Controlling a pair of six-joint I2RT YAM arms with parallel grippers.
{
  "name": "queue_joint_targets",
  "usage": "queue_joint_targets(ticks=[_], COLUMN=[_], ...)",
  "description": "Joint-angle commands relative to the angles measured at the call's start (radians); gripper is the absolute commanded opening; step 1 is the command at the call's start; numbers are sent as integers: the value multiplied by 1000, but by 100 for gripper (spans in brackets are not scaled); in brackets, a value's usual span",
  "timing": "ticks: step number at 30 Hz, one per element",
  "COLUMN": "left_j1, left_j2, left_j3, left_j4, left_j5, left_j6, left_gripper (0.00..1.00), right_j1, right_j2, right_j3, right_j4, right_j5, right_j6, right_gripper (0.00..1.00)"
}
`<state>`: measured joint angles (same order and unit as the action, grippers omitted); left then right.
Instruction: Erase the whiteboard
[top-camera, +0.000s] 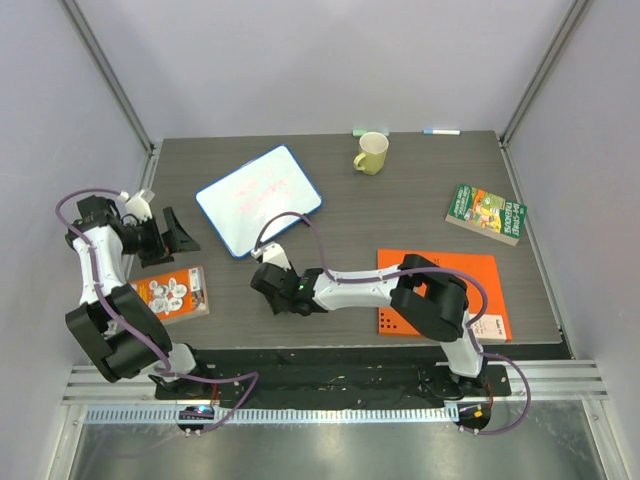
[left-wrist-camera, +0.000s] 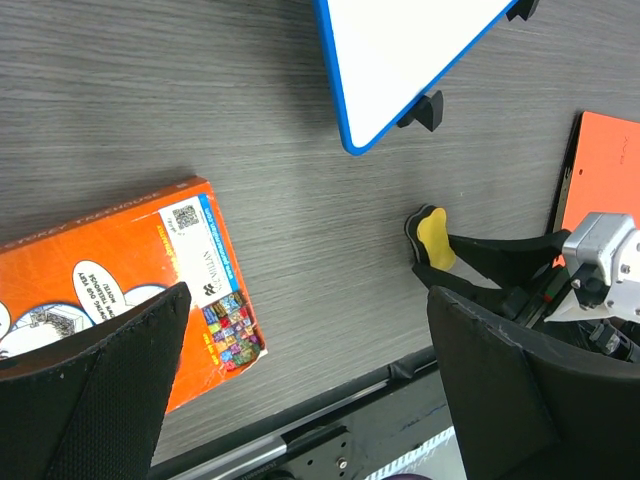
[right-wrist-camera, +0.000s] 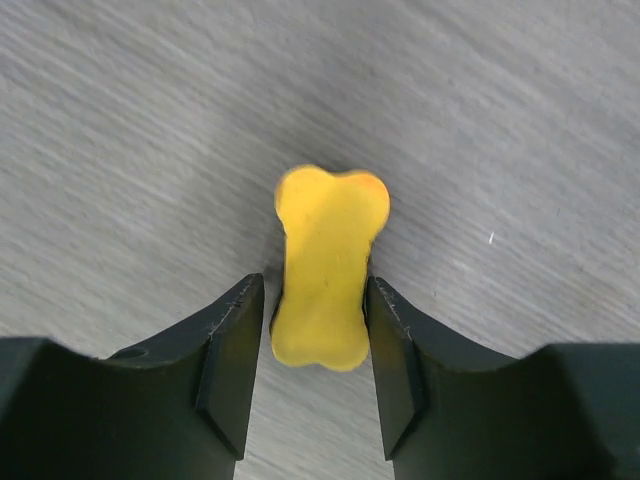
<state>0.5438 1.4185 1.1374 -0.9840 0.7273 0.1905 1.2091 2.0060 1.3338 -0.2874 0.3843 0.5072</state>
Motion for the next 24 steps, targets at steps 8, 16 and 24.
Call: queue_joint_targets(ticks=[8, 16, 24], left_j1=[7, 5, 5], left_j2=[-7, 8, 94], left_j3=[-18, -2, 84], left_j4=[1, 4, 77], left_j5=[35, 31, 98], left_j6=[29, 26, -48], left_gripper=[100, 100, 100], right_j1=[6, 6, 7], right_j2=[77, 112, 80], right_j3=[154, 205, 206], right_j4=[-61, -156, -248], right_j5=[128, 154, 277], right_j6=[27, 24, 21], right_gripper=[46, 29, 12])
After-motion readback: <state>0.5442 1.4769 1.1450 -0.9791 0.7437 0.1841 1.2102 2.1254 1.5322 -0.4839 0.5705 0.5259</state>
